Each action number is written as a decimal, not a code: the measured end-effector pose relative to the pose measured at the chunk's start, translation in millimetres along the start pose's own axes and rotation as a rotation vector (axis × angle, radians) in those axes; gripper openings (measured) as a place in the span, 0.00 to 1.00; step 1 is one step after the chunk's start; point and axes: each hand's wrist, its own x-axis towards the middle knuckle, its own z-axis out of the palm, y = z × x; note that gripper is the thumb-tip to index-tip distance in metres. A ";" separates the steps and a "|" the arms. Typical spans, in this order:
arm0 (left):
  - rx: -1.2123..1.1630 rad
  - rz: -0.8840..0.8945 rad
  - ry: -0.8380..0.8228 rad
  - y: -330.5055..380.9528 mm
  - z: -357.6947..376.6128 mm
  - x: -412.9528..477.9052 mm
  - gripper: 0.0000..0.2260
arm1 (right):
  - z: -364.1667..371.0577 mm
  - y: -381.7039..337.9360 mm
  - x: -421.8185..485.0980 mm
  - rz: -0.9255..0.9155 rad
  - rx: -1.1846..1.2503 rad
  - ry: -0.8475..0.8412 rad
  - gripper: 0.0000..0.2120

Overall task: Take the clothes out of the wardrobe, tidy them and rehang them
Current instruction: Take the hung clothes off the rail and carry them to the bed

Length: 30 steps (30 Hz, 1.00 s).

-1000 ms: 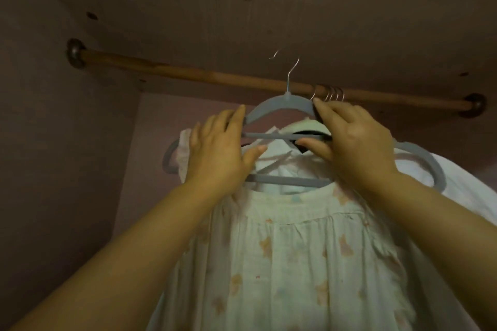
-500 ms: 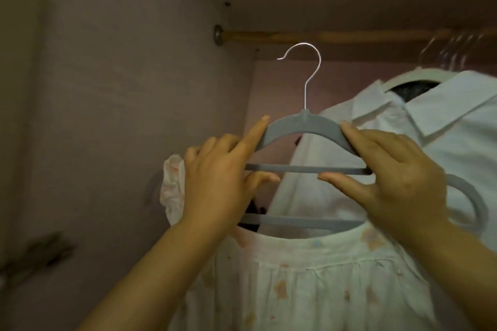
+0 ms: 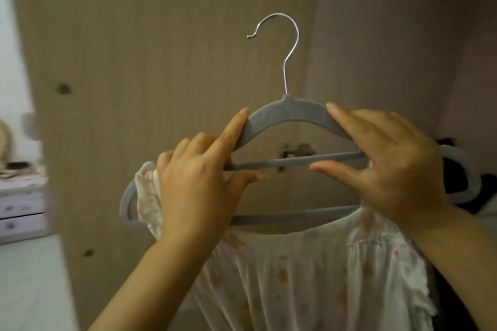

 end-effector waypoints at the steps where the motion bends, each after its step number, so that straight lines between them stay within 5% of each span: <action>1: 0.038 -0.012 0.016 -15.9 -18.8 -4.1 0.32 | 8.8 -19.1 9.4 -0.006 0.043 0.019 0.31; 20: 0.944 -0.292 0.096 -345.5 -411.5 -88.1 0.33 | 144.5 -523.1 240.4 -0.068 0.973 0.151 0.31; 30: 1.305 -0.433 0.074 -463.0 -534.1 -133.3 0.32 | 197.5 -742.4 319.3 -0.157 1.395 0.124 0.31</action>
